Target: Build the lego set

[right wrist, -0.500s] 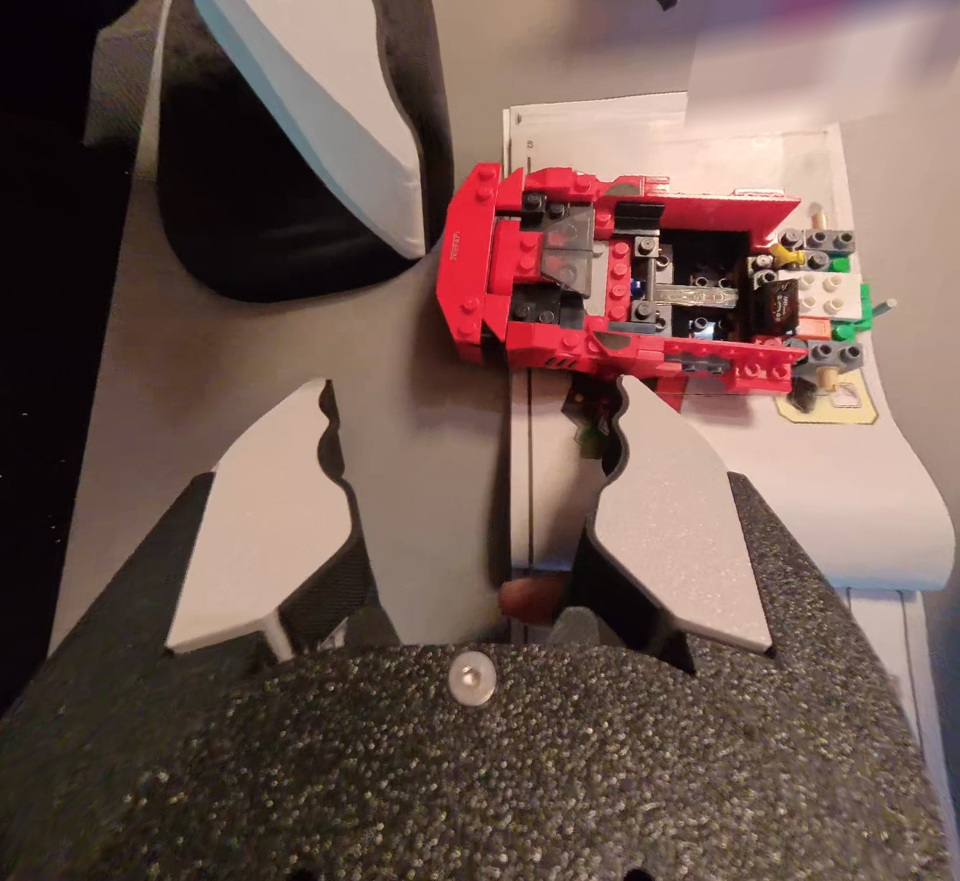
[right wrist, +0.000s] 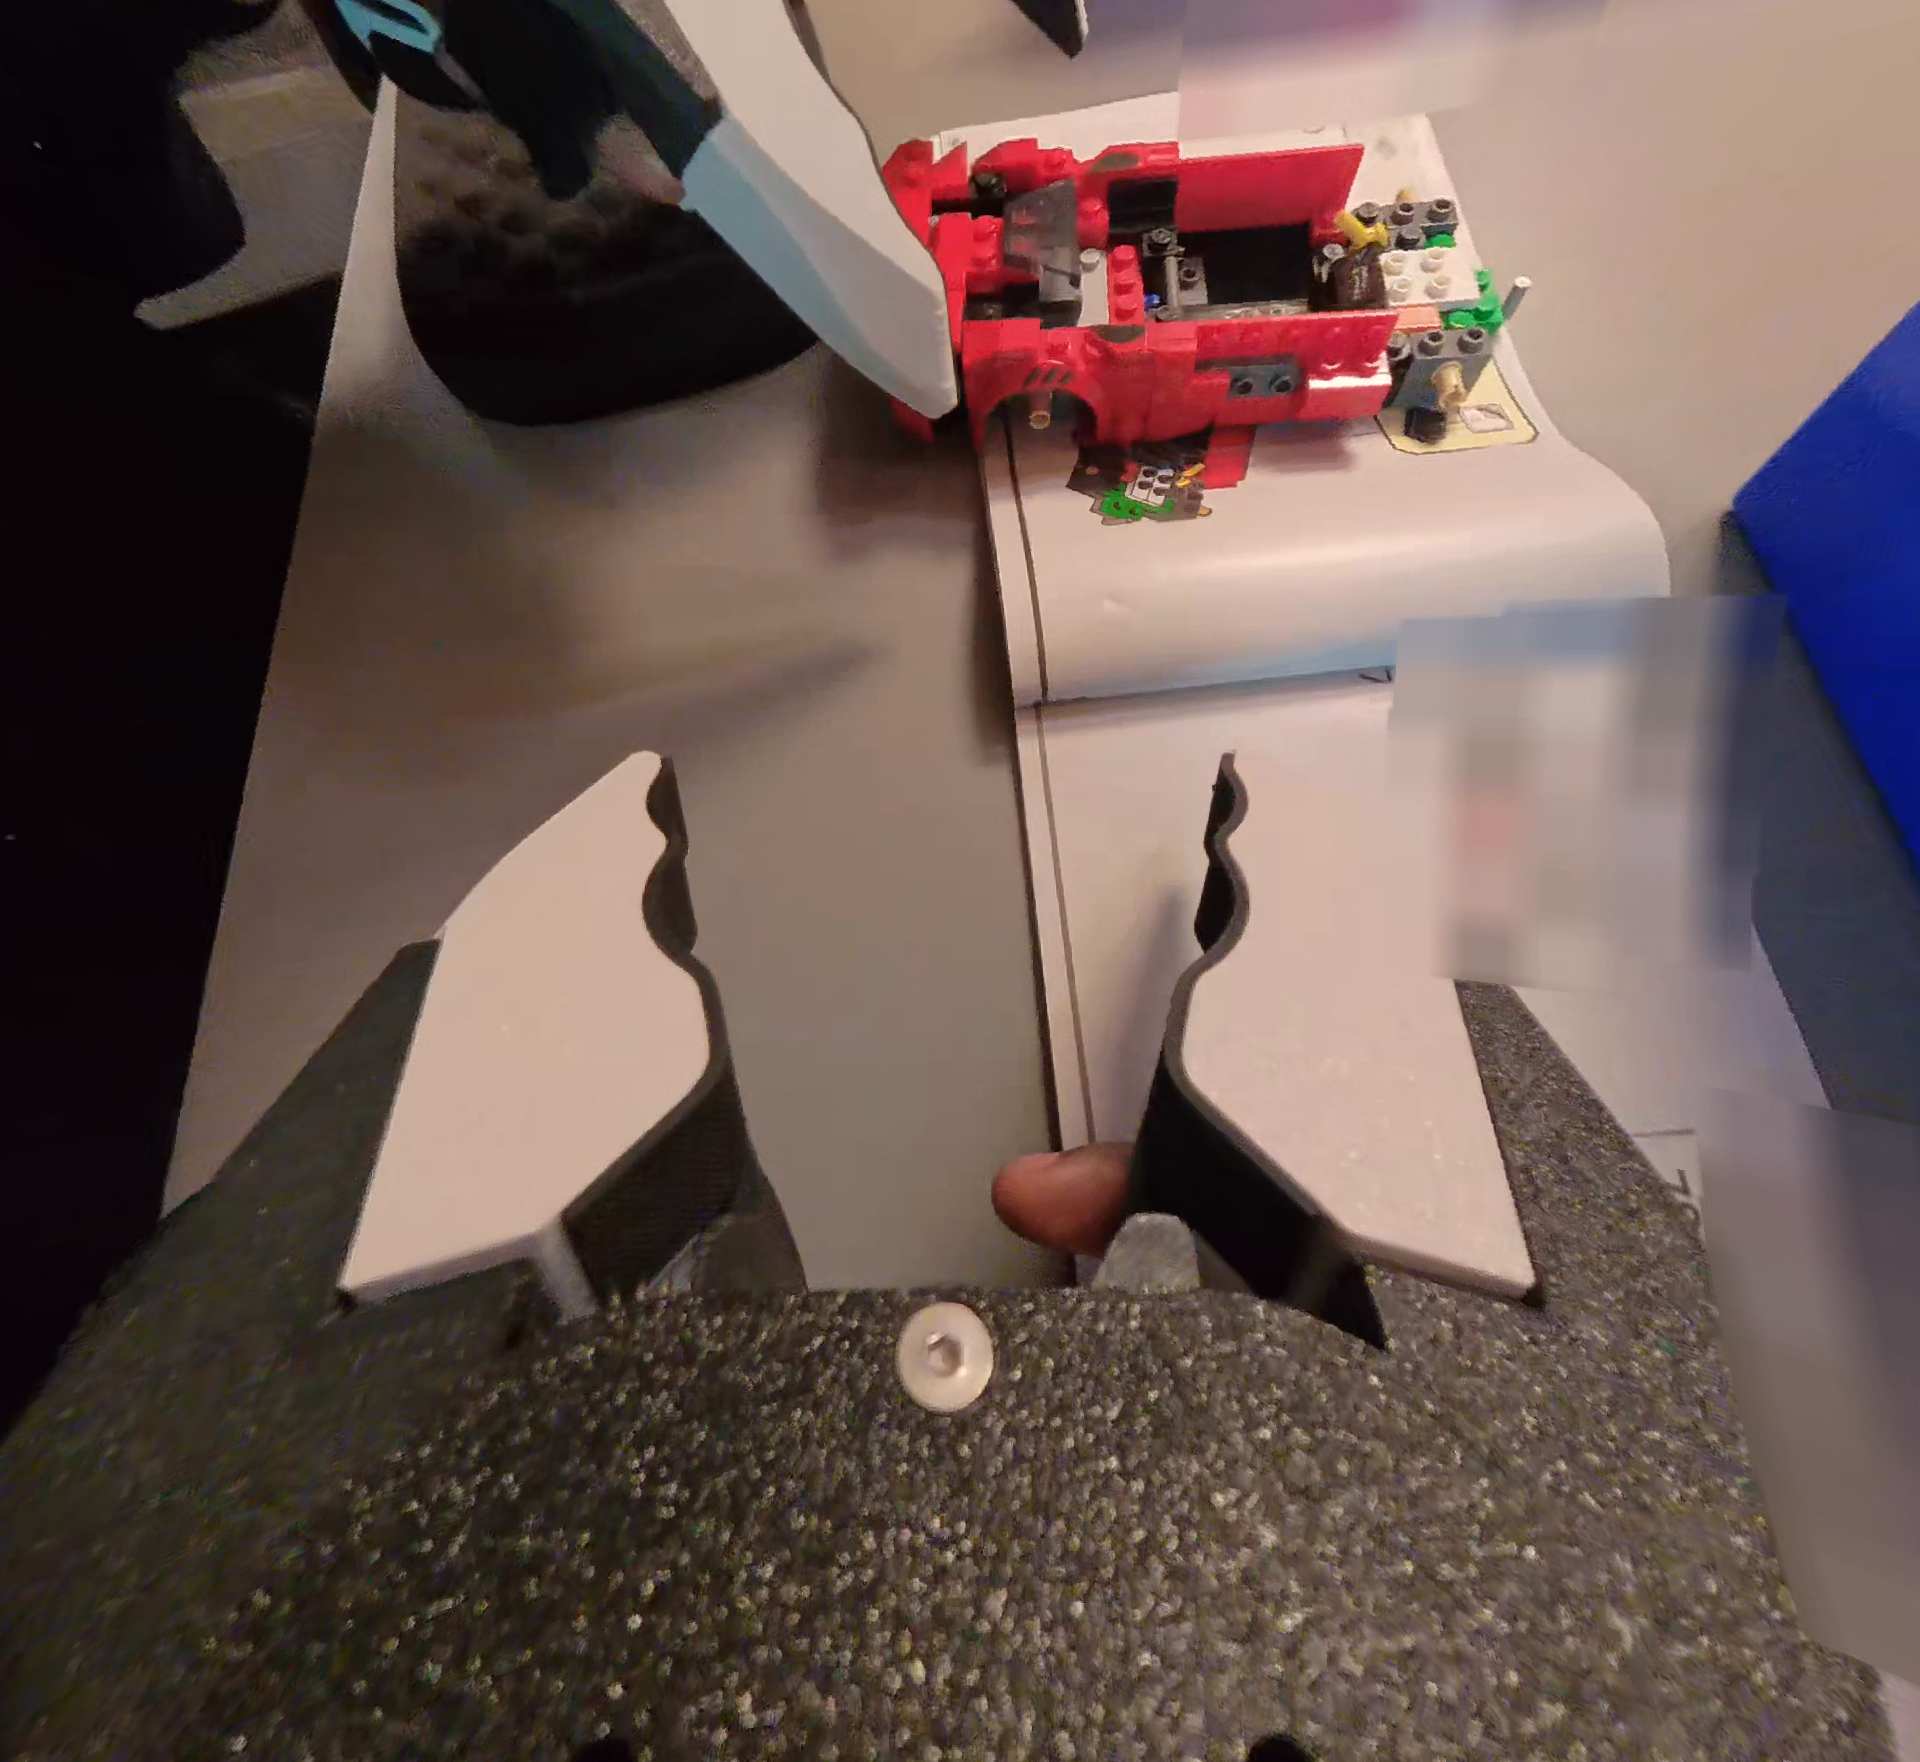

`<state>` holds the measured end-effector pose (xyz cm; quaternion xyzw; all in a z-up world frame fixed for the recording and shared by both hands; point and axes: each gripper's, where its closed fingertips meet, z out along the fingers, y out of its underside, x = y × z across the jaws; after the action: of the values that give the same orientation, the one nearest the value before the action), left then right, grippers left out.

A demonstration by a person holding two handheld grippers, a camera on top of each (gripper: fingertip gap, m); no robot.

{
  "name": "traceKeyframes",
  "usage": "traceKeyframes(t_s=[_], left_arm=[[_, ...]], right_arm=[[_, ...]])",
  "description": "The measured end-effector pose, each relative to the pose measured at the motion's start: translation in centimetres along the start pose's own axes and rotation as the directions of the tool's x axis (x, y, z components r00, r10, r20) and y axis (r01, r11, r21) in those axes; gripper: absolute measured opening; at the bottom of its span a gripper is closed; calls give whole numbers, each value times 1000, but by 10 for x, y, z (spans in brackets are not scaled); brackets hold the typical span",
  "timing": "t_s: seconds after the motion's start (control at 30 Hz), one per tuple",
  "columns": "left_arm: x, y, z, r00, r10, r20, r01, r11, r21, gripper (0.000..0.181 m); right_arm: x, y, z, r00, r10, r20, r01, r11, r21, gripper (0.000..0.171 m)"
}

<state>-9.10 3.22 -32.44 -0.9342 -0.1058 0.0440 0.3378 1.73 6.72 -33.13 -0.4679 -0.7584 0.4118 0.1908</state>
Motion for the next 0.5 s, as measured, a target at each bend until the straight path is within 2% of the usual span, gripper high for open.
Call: traceKeyframes(t_s=[0.1, 0.3, 0.5], left_arm=[[-3, -2, 2, 999, -3, 50, 5, 999, -49, 107], [0, -5, 8, 999, -17, 46, 26, 981, -195, 108], [-6, 4, 10, 997, -54, 60, 71, 938, -340, 99]], right_arm=[[1, 1, -5, 999, -2, -38, 5, 997, 74, 93], [9, -14, -26, 996, 14, -91, 9, 971, 240, 87], [16, -11, -33, 989, 16, -148, 23, 965, 259, 86]])
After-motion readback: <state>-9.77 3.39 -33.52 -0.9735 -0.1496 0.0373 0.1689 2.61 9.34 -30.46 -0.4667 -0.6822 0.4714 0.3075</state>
